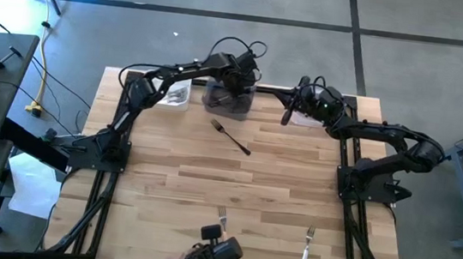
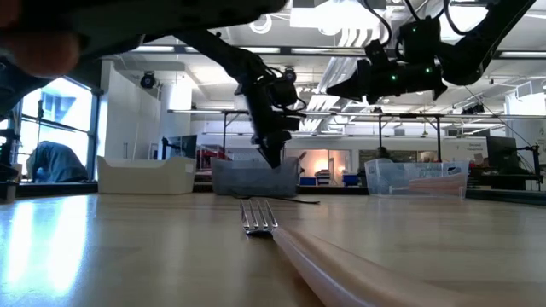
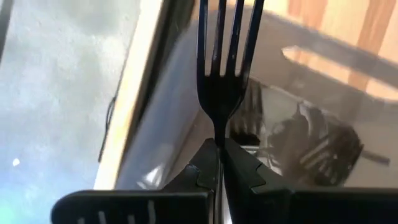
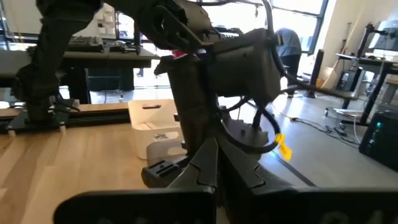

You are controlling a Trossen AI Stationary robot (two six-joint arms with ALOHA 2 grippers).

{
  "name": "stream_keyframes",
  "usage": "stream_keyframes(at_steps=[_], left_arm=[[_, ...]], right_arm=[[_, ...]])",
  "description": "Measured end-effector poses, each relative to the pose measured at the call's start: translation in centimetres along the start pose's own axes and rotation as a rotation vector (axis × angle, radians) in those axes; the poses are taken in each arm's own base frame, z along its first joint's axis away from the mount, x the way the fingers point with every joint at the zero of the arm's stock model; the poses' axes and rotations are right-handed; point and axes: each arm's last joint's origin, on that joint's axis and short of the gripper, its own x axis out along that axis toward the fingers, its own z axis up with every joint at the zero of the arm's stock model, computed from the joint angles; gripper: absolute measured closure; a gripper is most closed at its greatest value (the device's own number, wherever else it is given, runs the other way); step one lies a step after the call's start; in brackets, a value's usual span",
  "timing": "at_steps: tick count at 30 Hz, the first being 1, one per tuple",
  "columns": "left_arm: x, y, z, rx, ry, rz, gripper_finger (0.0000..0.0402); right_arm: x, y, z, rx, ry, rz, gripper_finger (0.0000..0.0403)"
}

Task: Sort silverware by color (type)
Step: Put the bottom black fork into the black bin

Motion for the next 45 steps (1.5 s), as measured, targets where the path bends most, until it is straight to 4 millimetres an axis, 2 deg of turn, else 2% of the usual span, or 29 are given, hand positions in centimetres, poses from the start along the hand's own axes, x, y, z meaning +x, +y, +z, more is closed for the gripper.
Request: stream_keyframes(at_steps=[4, 11, 13, 21, 33, 41, 45], left_arm=[[-0.1, 0.8, 0.7, 0.009, -0.011, 0.006, 0.0401], [-3.6, 1.1, 0.7, 0.117, 0.115, 0.016, 0.0401], [-3.9, 1.0, 0.4, 0.130, 0.147, -0.001, 0.0401], [-3.2, 0.5, -0.5, 0.135, 0.228, -0.048, 0.0401], [-3.1, 0.7, 0.0, 0.020, 0.161, -0.061, 0.0401], [-3.2, 0.8, 0.2, 0.042, 0.139, -0.055, 0.0401], [-3.3, 0.5, 0.7, 0.107, 0.102, -0.044, 0.0401]], right_arm=[[-0.1, -0.3, -0.2, 0.008, 0.016, -0.011, 0.0403], [-0.1, -0.4, -0.2, 0.009, 0.022, -0.015, 0.0403], [-0.1, -0.4, -0.2, 0.009, 0.022, -0.015, 0.0403], [-0.1, -0.4, -0.2, 0.010, 0.021, -0.015, 0.0403], [-0.1, -0.4, -0.2, 0.010, 0.021, -0.014, 0.0403], [-0.1, -0.4, -0.2, 0.009, 0.021, -0.014, 0.0403], [-0.1, -0.4, -0.2, 0.008, 0.021, -0.014, 0.0403]])
